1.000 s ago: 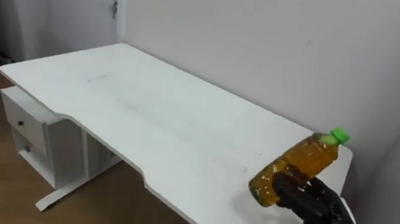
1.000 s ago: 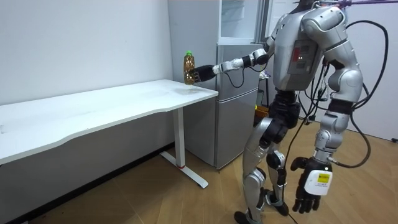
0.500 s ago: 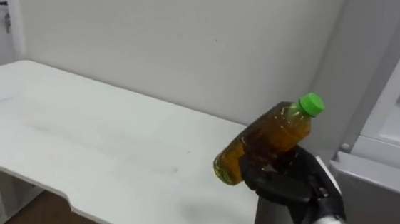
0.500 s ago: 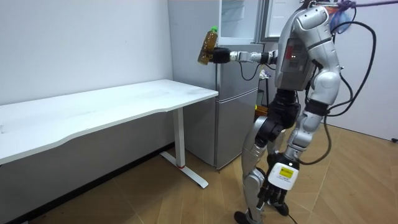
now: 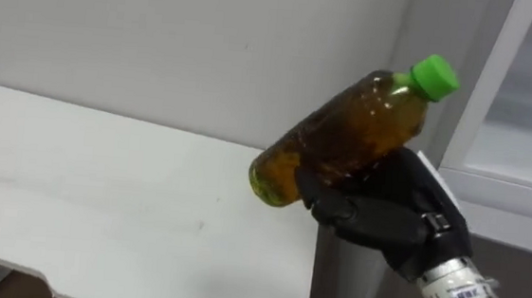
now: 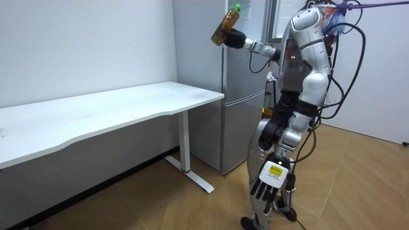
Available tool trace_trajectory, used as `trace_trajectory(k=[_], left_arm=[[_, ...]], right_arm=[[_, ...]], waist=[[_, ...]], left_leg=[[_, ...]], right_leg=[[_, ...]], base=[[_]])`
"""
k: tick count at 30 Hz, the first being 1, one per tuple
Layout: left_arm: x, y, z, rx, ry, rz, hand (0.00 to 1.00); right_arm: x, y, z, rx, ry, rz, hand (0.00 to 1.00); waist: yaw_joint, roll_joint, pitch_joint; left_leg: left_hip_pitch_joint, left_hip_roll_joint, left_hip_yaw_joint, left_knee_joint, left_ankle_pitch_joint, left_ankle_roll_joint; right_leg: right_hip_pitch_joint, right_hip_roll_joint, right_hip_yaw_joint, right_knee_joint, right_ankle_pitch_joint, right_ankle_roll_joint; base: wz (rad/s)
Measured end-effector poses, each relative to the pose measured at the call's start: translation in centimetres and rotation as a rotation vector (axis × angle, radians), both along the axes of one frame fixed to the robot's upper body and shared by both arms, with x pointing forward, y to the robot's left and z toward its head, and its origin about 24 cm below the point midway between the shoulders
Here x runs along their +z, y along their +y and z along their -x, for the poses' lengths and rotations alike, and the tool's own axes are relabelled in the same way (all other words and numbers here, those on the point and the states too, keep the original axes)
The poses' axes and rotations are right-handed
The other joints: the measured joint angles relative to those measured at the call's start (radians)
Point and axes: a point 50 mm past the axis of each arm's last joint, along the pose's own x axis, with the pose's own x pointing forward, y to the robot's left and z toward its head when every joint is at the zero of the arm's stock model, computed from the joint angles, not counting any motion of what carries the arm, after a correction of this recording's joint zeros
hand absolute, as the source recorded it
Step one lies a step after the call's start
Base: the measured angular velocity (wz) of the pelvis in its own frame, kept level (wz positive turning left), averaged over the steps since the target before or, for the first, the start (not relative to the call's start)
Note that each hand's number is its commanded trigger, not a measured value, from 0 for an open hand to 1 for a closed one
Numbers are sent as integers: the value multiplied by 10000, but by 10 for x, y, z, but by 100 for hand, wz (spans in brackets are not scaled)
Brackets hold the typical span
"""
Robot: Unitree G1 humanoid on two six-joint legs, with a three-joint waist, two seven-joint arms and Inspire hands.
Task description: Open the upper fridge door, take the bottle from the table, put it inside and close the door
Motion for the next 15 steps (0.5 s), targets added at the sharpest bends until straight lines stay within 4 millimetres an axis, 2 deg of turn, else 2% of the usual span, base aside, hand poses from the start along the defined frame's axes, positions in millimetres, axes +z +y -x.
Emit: trace_trajectory(k=[1, 2, 7, 10, 15], left_arm=[[0, 0, 2, 12, 68, -8, 0], [0, 0, 2, 63, 64, -10, 0], [0, 1, 2, 129, 47, -146, 0], [0, 2, 3, 320, 5, -204, 0], [0, -2, 8, 654, 37, -120, 0]], right_arm=[[2, -3, 0, -123, -70, -6, 100], [7, -10, 1, -335, -227, -10, 100], [18, -34, 7, -1143, -721, -55, 100], [15, -47, 17, -1674, -669, -55, 100], [8, -69, 26, -2717, -395, -175, 100]], waist=[[-45, 46, 30], [-102, -16, -12], [-362, -27, -23], [-515, -47, -49], [-697, 2, -32]], left_leg=[[8, 0, 8, -20, -3, 1], [24, 16, 54, -38, -9, 4], [2, 105, 268, -115, -16, -1], [57, 129, 355, -137, -19, -5], [328, 145, 478, -238, -29, -18]], right_leg=[[3, -1, 0, 0, 0, 0], [-14, -3, 9, 4, 0, 1], [-130, 58, 225, 29, 30, -44], [-120, 81, 350, 28, 39, -55], [12, 108, 541, 15, 47, -53]], base=[[-4], [-6], [-13], [-9], [-11]])
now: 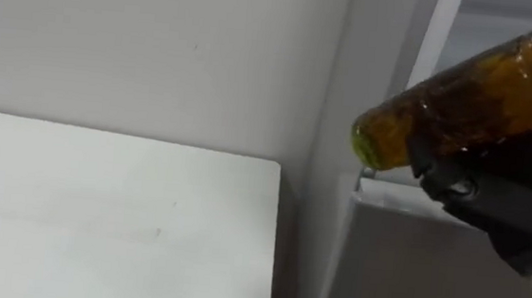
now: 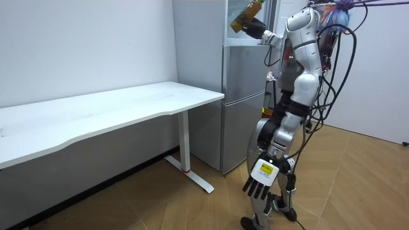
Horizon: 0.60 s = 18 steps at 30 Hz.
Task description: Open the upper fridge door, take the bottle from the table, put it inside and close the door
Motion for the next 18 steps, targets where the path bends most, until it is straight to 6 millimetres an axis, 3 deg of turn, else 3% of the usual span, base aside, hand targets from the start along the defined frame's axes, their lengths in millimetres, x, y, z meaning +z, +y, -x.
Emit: trace_trajectory(k=[7, 11, 18], left_arm=[[1, 3, 4, 677, -78, -156, 0], [2, 7, 10, 1094, 12, -309, 0], [2, 7, 11, 1120, 78, -232, 0]], right_arm=[[6, -28, 9, -1463, -220, -355, 100], [8, -44, 11, -2271, -204, -879, 100], [4, -53, 11, -2953, 30, -1404, 100]], waist=[[-237, -8, -8], [-248, -139, 10], [-210, -263, 49]], left_leg=[[139, 30, 37, -87, 9, -30], [214, 31, 60, -130, 1, -40], [156, 35, 124, -118, -3, -41]], right_leg=[[38, 34, 27, -1, 5, -10], [50, 36, 54, -11, 5, -8], [-51, 36, 129, 1, 2, -7]], base=[[-1], [0], [-1]])
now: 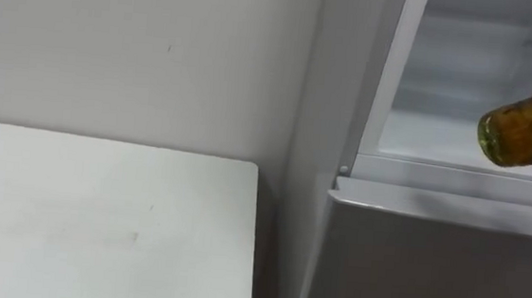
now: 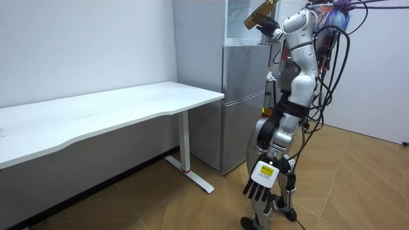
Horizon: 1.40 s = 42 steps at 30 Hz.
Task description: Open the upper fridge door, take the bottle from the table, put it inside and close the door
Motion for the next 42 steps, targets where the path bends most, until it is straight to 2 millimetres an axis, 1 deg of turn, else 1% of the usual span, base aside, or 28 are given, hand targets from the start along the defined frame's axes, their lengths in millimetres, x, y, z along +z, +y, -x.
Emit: trace_trajectory(k=[1, 2, 4, 7, 10, 15, 17, 18, 20, 21, 23, 27, 29, 30, 31, 33, 36, 38, 39, 40, 41, 42], left_arm=[[0, 0, 0, -22, -29, 67, 0], [0, 0, -1, -46, -58, 99, 0], [0, 1, -2, -63, -81, 76, 0], [1, 4, -5, -116, -133, 10, 0], [1, 5, -6, -55, -172, -16, 0], [3, 10, -9, 81, -220, -135, 0], [3, 11, -12, -37, -208, -141, 0], [3, 12, -12, -43, -205, -135, 0], [3, 11, -11, 22, -22, -49, 0], [2, 11, -11, 35, 27, -27, 0], [2, 11, -11, 72, 172, 43, 0], [2, 11, -14, 57, 145, 85, 0], [3, 11, -16, 39, 71, 97, 0], [3, 11, -16, 46, 77, 107, 0], [3, 10, -15, 63, 123, 134, 0], [3, 10, -13, 129, 190, 187, 0], [3, 10, -11, 262, 249, 239, 0], [3, 12, -8, 349, 303, 189, 0], [4, 13, -6, 362, 362, 110, 0], [5, 14, -5, 360, 404, 72, 0], [5, 16, -4, 364, 470, 1, 0], [6, 17, -3, 382, 487, -19, 0]], right_arm=[[0, 0, 0, -20, 3, -156, 100], [-1, -1, 0, -95, 21, -314, 100], [-2, -5, -3, -127, 108, -674, 100], [-1, -15, -13, -411, 270, -1154, 100], [7, -23, -24, -626, 135, -1538, 100], [25, -31, -38, -890, 5, -1485, 100], [28, -37, -51, -1000, 314, -1575, 100], [28, -39, -54, -1071, 447, -1604, 100], [26, -41, -65, -1147, 927, -1812, 100], [26, -41, -67, -1148, 1029, -1844, 100], [18, -44, -71, -1106, 1492, -2057, 100], [5, -51, -83, -1218, 2542, -2328, 100], [0, -59, -87, -1525, 3188, -2287, 100], [-2, -62, -87, -1639, 3353, -2283, 100], [-3, -65, -88, -1812, 3515, -2278, 100], [0, -69, -90, -1948, 3696, -2144, 100], [-4, -72, -94, -2027, 4102, -2137, 100], [-9, -75, -95, -1940, 4305, -2167, 100], [-12, -78, -96, -1926, 4426, -2306, 100], [-13, -79, -96, -1960, 4492, -2368, 100], [-16, -82, -95, -2074, 4573, -2438, 100], [-16, -84, -94, -2113, 4602, -2452, 100]], waist=[[20, -20, 10], [27, -92, 45], [27, -123, 37], [56, -250, 74], [35, -283, 46], [70, -275, 15], [68, -301, -7], [69, -311, -16], [46, -326, -28], [44, -326, -28], [65, -339, -41], [87, -330, -45], [222, -324, -57], [245, -332, -62], [281, -347, -101], [296, -371, -109], [318, -503, -126], [339, -600, -165], [366, -631, -145], [417, -618, -133], [586, -607, -125], [639, -606, -120]], left_leg=[[32, -2, 7, -2, 0, 0], [48, -2, 20, 20, 0, 1], [52, -1, 20, 48, 0, 0], [27, 5, 32, 40, -5, 1], [-35, 18, 45, 38, -27, 0], [-102, 36, 35, 60, -24, -10], [-121, 35, 19, 73, -25, -11], [-118, 36, 14, 83, -25, -11], [-149, 40, -11, 171, -45, -28], [-162, 41, -23, 183, -50, -29], [-273, 41, -140, 262, -65, -33], [-374, 40, -231, 338, -66, -34], [-400, 40, -254, 329, -65, -33], [-403, 40, -258, 329, -64, -33], [-446, 41, -260, 329, -63, -34], [-454, 43, -267, 329, -62, -34], [-461, 58, -274, 341, -61, -35], [-468, 58, -318, 350, -64, -38], [-444, 57, -338, 354, -67, -43], [-452, 56, -347, 357, -71, -48], [-448, 71, -350, 371, -89, -69], [-451, 84, -350, 377, -99, -80]], right_leg=[[1, 0, 14, 1, 0, 0], [4, 1, 35, 2, 0, 0], [3, 1, 25, 4, 0, -1], [-7, -1, 25, 20, 1, -1], [-84, 13, 64, 22, 1, -2], [-68, 38, 29, 31, 2, -4], [-76, 40, 14, 29, 2, -3], [-80, 39, -13, 29, 2, -3], [-75, 37, -69, 28, 2, -3], [-76, 37, -85, 28, 2, -3], [-87, 38, -213, 28, 2, -3], [-123, 38, -305, 32, 2, -3], [-167, 35, -324, 92, 0, -2], [-178, 31, -329, 114, -1, 0], [-259, 19, -329, 195, -12, 8], [-273, 18, -326, 209, -12, 7], [-241, 33, -350, 171, -11, 6], [-192, 38, -434, 134, -9, 3], [-107, 48, -456, 78, -7, 1], [-68, 57, -467, 38, -6, 0], [-46, 77, -474, 9, -4, -4], [-39, 88, -485, 5, -1, -8]], base=[[-4], [0], [0], [0], [0], [0], [2], [5], [4], [7], [13], [9], [0], [0], [0], [0], [2], [8], [6], [0], [0], [4]])
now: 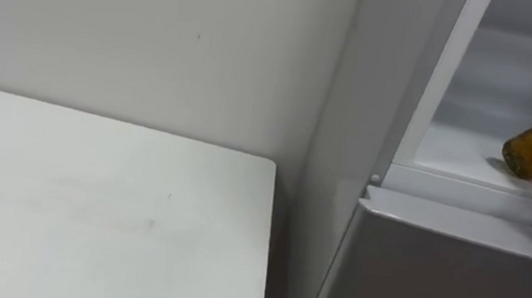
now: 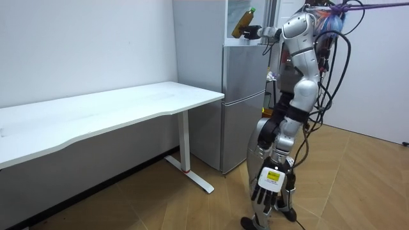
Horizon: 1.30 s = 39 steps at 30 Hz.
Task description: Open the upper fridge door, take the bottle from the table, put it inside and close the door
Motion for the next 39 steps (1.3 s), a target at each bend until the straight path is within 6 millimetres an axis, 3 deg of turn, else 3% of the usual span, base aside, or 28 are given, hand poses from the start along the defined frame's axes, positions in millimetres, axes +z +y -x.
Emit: trace_trajectory(k=[2, 10, 17, 22, 23, 24, 25, 30, 36, 37, 38, 39], left_arm=[[2, 4, 3, 53, 107, -75, 0], [4, 5, 18, 226, 754, 41, 0], [8, 11, 26, 189, 1071, 212, 0], [10, 16, 24, 136, 1116, 195, 0], [11, 19, 22, 105, 1104, 176, 0], [11, 20, 21, 87, 1093, 162, 0], [12, 22, 20, 61, 1087, 117, 0], [13, 28, 15, -25, 1032, 100, 0], [12, 32, 7, -55, 994, 140, 0], [11, 32, 6, -77, 984, 147, 0], [11, 32, 7, -110, 1033, 165, 0], [12, 33, 7, -140, 1045, 171, 0]], right_arm=[[-4, -8, 4, -49, 145, 36, 100], [-12, -34, 19, 87, 634, 310, 100], [-21, -38, 20, 885, 938, 206, 100], [-17, -35, 17, 1573, 1157, 712, 100], [-17, -36, 18, 1608, 1192, 734, 36], [-18, -37, 18, 1636, 1200, 718, 10], [-18, -37, 19, 1711, 1203, 694, 0], [-21, -35, 19, 2074, 1216, 640, 0], [-24, -34, 19, 2442, 2433, 1901, 0], [-24, -34, 19, 2441, 2442, 1919, 0], [-23, -35, 19, 2426, 2493, 2017, 0], [-23, -35, 19, 2412, 2548, 2057, 0]], waist=[[127, 31, 31], [673, 39, 55], [839, -189, 62], [930, -223, 73], [960, -223, 74], [1009, -225, 75], [1100, -219, 80], [1360, -189, 114], [1625, -245, 166], [-1206, -245, 166], [1874, -221, 166], [1876, -227, 173]], left_leg=[[28, 6, -147, -3, -13, -10], [119, 34, -303, -38, 6, -73], [123, 35, -330, 17, 11, -80], [53, 66, -355, 87, -36, -146], [-31, 87, -427, 199, -68, -158], [-46, 101, -439, 221, -70, -157], [-60, 144, -430, 266, -71, -155], [-80, 243, -437, 337, -117, -253], [-158, 354, -442, 431, -114, -302], [-182, 361, -454, 448, -112, -308], [-177, 416, -337, 438, -111, -331], [-195, 432, -323, 446, -109, -339]], right_leg=[[173, 17, -258, -92, 5, -7], [336, 102, -413, -283, 34, -57], [371, 118, -448, -318, 61, -99], [370, 149, -471, -336, 81, -128], [369, 184, -513, -336, 86, -137], [368, 200, -516, -338, 90, -144], [370, 245, -515, -338, 101, -161], [386, 331, -521, -339, 124, -200], [353, 422, -547, -341, 166, -266], [343, 432, -557, -342, 167, -267], [330, 455, -501, -322, 186, -299], [323, 473, -519, -352, 209, -337]], base=[[17], [6], [0], [2], [8], [6], [0], [0], [0], [-12], [-16], [-5]])
